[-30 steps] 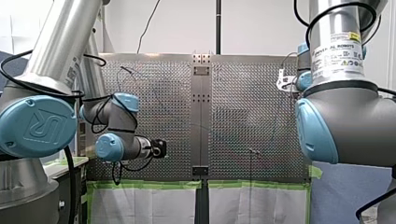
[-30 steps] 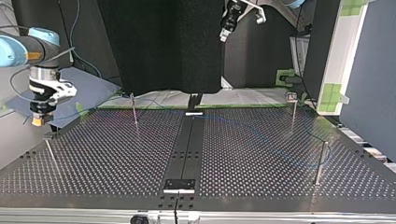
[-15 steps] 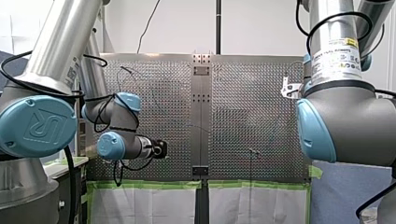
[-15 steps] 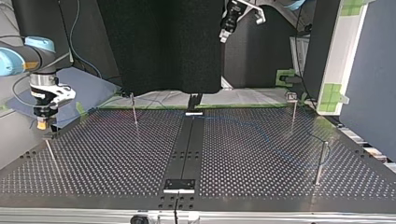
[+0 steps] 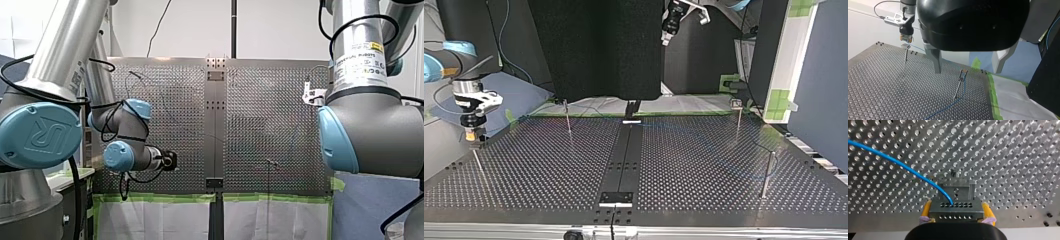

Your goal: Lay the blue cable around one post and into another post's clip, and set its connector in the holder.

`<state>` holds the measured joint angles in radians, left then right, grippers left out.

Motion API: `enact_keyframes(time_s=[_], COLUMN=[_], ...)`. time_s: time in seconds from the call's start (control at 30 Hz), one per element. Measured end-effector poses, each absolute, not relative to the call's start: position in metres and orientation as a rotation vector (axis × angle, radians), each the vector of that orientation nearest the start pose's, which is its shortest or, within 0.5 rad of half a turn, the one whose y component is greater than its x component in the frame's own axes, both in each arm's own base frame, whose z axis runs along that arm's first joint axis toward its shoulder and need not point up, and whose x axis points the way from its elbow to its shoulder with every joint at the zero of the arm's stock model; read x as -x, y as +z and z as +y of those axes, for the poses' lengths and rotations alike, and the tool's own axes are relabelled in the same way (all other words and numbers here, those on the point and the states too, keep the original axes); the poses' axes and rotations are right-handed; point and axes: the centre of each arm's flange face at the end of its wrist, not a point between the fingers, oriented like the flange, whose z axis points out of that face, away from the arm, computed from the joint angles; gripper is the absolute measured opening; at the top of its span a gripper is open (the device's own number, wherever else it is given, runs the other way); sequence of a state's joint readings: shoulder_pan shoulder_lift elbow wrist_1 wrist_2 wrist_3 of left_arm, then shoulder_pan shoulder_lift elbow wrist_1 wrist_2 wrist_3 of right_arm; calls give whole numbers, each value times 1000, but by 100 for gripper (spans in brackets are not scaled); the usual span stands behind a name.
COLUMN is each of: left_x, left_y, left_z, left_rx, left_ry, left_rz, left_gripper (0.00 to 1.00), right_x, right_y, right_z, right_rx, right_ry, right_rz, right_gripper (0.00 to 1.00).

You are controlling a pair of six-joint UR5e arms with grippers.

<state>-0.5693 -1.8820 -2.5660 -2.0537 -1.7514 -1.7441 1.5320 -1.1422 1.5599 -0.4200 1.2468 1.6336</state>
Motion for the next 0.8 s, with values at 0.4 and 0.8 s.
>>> enact_keyframes(time_s=[0.4, 0.8], left_x=[-194, -194], left_y=[70, 70], left_z=[-263, -263], left_rx=[-228, -229], left_ry=[-369, -369], left_rz=[1791, 1792], left_gripper=[100, 100], right_x=[-143, -129], right_y=[292, 305], right_z=[-636, -643], right_rx=[-1464, -1487], right_ry=[1539, 1551], right_rz=[-1063, -1071], right_gripper=[0, 0])
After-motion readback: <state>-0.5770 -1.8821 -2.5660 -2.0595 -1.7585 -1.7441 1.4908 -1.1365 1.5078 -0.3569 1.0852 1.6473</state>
